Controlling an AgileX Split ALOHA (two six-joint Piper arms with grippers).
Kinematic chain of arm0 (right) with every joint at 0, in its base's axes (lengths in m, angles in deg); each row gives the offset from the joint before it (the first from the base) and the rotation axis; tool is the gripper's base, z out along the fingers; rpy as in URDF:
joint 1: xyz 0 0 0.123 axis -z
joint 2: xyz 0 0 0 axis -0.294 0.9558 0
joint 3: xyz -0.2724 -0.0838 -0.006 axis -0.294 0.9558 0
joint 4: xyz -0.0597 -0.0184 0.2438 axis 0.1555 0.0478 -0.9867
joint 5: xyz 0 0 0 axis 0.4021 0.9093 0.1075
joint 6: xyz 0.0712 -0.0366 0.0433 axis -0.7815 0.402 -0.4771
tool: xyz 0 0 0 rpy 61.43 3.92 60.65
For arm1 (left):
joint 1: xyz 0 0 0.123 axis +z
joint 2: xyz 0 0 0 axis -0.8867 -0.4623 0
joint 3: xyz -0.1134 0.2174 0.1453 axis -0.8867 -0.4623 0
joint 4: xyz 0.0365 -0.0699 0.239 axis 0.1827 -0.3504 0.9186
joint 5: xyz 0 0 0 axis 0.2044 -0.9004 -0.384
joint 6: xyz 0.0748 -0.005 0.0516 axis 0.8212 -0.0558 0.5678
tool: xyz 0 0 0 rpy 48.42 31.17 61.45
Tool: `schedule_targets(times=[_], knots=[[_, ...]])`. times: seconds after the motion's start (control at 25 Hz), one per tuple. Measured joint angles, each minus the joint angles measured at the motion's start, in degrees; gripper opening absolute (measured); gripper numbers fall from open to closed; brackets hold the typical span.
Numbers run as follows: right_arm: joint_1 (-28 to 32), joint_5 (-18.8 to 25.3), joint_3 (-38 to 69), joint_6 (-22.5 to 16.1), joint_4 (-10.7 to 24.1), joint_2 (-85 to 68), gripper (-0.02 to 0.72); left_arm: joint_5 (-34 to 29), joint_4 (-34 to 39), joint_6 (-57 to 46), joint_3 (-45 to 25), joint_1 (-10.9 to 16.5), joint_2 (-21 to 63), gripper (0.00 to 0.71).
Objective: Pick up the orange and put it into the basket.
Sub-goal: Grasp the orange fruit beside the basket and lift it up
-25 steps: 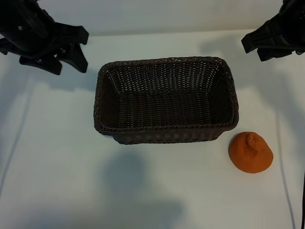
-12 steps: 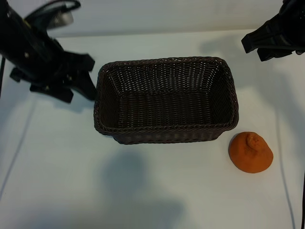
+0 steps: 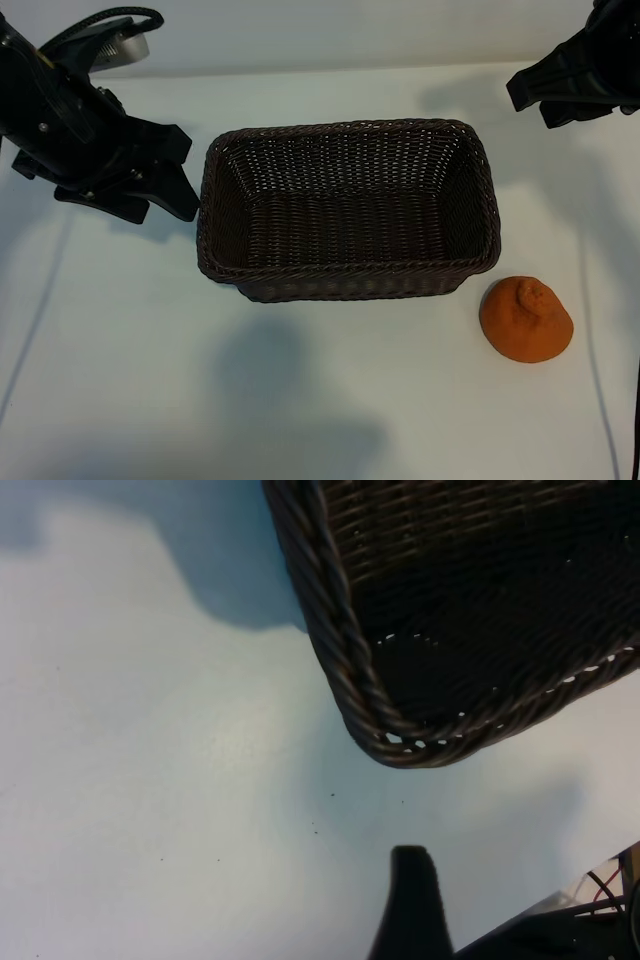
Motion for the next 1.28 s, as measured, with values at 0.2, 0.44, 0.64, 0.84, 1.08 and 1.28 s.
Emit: schedule_targets(times=[0.2, 0.44, 0.64, 0.84, 1.08, 1.28], knots=[[0.00, 0.00, 0.00, 0.09, 0.29, 0.00, 0.328, 0.00, -0.04, 0.62, 0.00, 0.00, 0.06, 0.576], [0.00, 1.36, 0.00, 0.30, 3.44, 0.00, 0.328, 0.00, -0.04, 0.99, 0.00, 0.00, 0.06, 0.577], [0.00, 2.82, 0.00, 0.30, 6.88, 0.00, 0.351, 0.00, -0.04, 1.55, 0.00, 0.00, 0.06, 0.577], [0.00, 4.92, 0.00, 0.30, 8.94, 0.00, 0.481, 0.00, -0.04, 2.32, 0.00, 0.00, 0.06, 0.577], [0.00, 5.31, 2.03, -2.28, 12.59, 2.72, 0.572, 0.00, -0.04, 2.44, 0.00, 0.00, 0.06, 0.577], [0.00, 3.06, 9.57, -4.08, 12.94, 3.93, 0.576, 0.18, -0.04, 2.50, 0.00, 0.00, 0.06, 0.577]])
